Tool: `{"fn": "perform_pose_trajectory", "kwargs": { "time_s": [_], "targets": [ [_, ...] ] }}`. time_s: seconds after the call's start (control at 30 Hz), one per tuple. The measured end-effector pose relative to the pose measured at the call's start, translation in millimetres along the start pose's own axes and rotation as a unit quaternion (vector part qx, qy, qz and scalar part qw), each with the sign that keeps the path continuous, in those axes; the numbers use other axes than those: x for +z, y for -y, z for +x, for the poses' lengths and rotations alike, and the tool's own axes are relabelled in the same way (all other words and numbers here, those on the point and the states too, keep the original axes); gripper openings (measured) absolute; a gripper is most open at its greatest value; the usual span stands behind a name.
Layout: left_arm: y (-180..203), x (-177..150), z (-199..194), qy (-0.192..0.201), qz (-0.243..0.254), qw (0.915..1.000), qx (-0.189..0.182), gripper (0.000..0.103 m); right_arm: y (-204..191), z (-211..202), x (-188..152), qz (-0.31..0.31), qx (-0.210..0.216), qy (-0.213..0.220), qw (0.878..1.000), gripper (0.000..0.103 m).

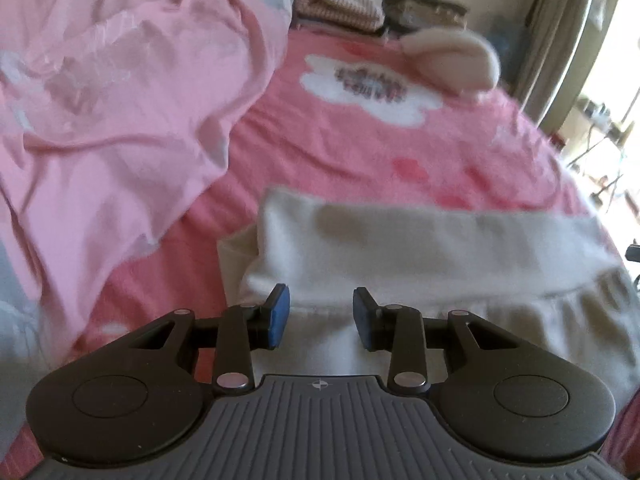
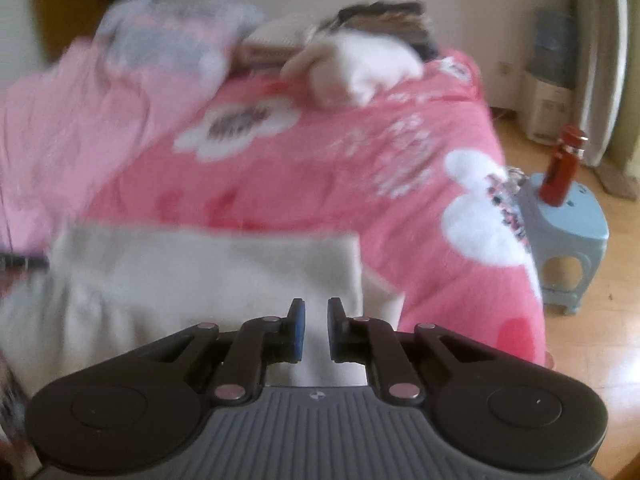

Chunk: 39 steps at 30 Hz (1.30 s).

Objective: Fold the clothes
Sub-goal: 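Open both tools to release the hoodie and move them back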

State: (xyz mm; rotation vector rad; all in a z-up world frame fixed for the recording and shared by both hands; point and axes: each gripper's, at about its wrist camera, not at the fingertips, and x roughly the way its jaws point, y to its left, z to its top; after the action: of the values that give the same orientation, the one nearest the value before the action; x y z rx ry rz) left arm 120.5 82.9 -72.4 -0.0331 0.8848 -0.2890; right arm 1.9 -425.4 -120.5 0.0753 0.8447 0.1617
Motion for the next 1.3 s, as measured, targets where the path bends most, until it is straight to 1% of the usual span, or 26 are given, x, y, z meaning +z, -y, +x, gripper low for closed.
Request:
{"fn": "perform_pose_trajectory", "kwargs": {
  "time_s": [0.07,0.1,0.17,0.2,0.23,0.27,0.33,0.4,0.43,0.47,0.5,0.53,0.57,0.63,0.73,0.77,0.83,0.87,0.93,0.97,1.03,1.1,1.13,1.2,1.27,1.3],
  "targets": [
    [2,-7,7,0.021,0.008,0.9997,0.007,0.035,-1,22,-13,-0.004,-0.012,-0.024,1.000,0.008],
    [4,-7,8,0.027,0.013,0.9995,0.011,0.035,3,25,-17,0.014,-0.004,-0.010,1.000,0.007],
    [5,-4,3,0.022,0.010,0.9996,0.014,0.035,15,21,-10,0.065,0.009,-0.014,0.998,0.006],
    [5,-2,-3,0.021,0.012,0.9996,0.015,0.035,17,14,-5,0.075,0.008,-0.013,0.997,0.006],
    [5,-1,-10,0.022,0.016,0.9995,0.018,0.035,16,4,-2,0.067,0.002,-0.005,0.998,0.007],
    [6,-3,-17,0.021,0.021,0.9995,0.011,0.035,14,-6,1,0.059,-0.004,0.003,0.998,0.007],
    [8,-9,-31,0.018,0.034,0.9992,-0.010,0.036,14,-24,1,0.053,0.016,0.004,0.998,0.007],
    [12,-17,-41,0.011,0.047,0.9984,-0.029,0.039,11,-21,-8,0.043,0.019,-0.017,0.999,0.007],
    [14,-23,-37,0.004,0.050,0.9984,-0.025,0.041,9,-20,-13,0.037,0.020,-0.028,0.999,0.007],
    [15,-28,-32,-0.002,0.050,0.9986,-0.017,0.041,8,-5,-22,0.029,-0.009,-0.053,0.998,0.007],
    [16,-33,-26,-0.007,0.049,0.9987,-0.008,0.041,10,8,-32,0.029,-0.024,-0.060,0.997,0.005],
    [16,-38,-21,-0.013,0.049,0.9987,0.000,0.041,14,10,-40,0.045,-0.017,-0.044,0.998,0.005],
    [16,-38,-20,-0.015,0.042,0.9990,0.003,0.041,18,8,-40,0.066,-0.012,-0.040,0.997,0.004],
    [14,-36,-25,-0.017,0.029,0.9994,0.003,0.041,21,-6,-31,0.086,-0.011,-0.041,0.995,0.005],
    [12,-47,-29,-0.017,0.036,0.9992,0.006,0.041,16,-36,-26,0.062,-0.015,-0.021,0.998,0.006],
    [11,-50,-31,-0.017,0.038,0.9991,0.006,0.041,14,-45,-26,0.060,-0.003,-0.017,0.998,0.006],
    [10,-57,-33,-0.018,0.043,0.9989,0.008,0.041,8,-48,-34,0.048,0.004,-0.022,0.999,0.006],
    [9,-61,-35,-0.018,0.045,0.9988,0.009,0.041,6,-40,-40,0.041,-0.007,-0.034,0.999,0.006],
    [7,-68,-37,-0.018,0.049,0.9985,0.011,0.043,3,-11,-59,0.032,-0.035,-0.068,0.997,0.005],
    [5,-70,-38,-0.014,0.040,0.9991,0.008,0.044,3,-8,-64,0.031,-0.032,-0.051,0.998,0.004],
    [2,-67,-46,-0.014,0.022,0.9996,0.007,0.044,1,-19,-57,0.029,-0.036,-0.054,0.997,0.004],
    [4,-65,-61,-0.008,0.027,0.9996,0.008,0.044,0,-30,-50,0.026,-0.039,-0.057,0.997,0.006],
    [5,-66,-69,-0.006,0.034,0.9994,0.006,0.044,-2,-42,-48,0.020,-0.031,-0.048,0.998,0.006],
    [7,-72,-79,-0.012,0.042,0.9990,-0.002,0.044,-4,-58,-49,0.017,-0.001,-0.039,0.999,0.006],
    [8,-81,-77,-0.020,0.045,0.9988,-0.002,0.044,-12,-65,-59,0.001,0.030,-0.043,0.999,0.006],
    [7,-86,-71,-0.023,0.041,0.9989,0.001,0.044,-18,-58,-68,-0.014,0.021,-0.061,0.998,0.006]
  ]
}}
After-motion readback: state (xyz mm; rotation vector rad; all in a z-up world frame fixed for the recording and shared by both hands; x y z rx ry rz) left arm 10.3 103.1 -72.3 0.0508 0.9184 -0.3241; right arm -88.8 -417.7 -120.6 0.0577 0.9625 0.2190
